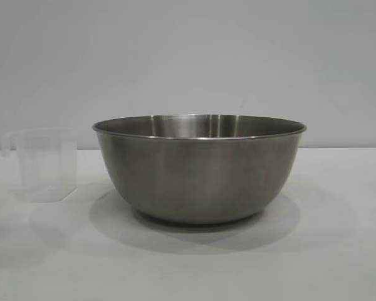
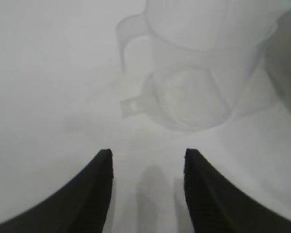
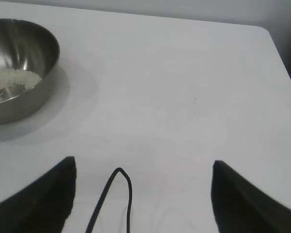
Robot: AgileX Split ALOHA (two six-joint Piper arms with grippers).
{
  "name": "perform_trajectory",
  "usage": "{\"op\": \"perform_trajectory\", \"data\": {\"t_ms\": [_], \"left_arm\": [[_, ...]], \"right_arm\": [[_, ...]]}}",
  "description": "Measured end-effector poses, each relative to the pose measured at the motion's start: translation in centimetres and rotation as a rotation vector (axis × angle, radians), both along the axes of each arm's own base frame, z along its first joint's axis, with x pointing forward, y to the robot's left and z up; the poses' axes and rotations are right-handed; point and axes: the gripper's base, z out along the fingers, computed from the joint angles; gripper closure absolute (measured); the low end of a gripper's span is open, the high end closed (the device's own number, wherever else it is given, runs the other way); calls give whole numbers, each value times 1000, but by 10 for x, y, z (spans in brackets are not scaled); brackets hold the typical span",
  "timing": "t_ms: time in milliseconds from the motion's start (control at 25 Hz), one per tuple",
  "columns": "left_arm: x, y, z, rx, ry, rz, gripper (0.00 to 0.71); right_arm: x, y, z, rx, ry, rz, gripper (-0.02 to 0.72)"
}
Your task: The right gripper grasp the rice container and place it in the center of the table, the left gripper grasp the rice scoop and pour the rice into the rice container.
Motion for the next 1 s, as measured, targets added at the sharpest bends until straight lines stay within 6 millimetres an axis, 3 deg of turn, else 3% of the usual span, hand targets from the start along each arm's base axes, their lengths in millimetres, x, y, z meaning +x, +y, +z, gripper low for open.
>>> {"op": "perform_trajectory", "data": {"t_ms": [280, 560, 720, 1000], "left_arm": [[-7, -5, 9, -71, 94, -28, 418], [5, -12, 18, -25, 235, -59, 418], [9, -14, 38, -4, 289, -61, 418], [7, -13, 97, 35, 351, -65, 418]], "right_arm": [[0, 0, 0, 0, 0, 0, 162], [0, 0, 0, 0, 0, 0, 162], [0, 0, 0, 0, 0, 0, 162], [0, 0, 0, 0, 0, 0, 162]]}}
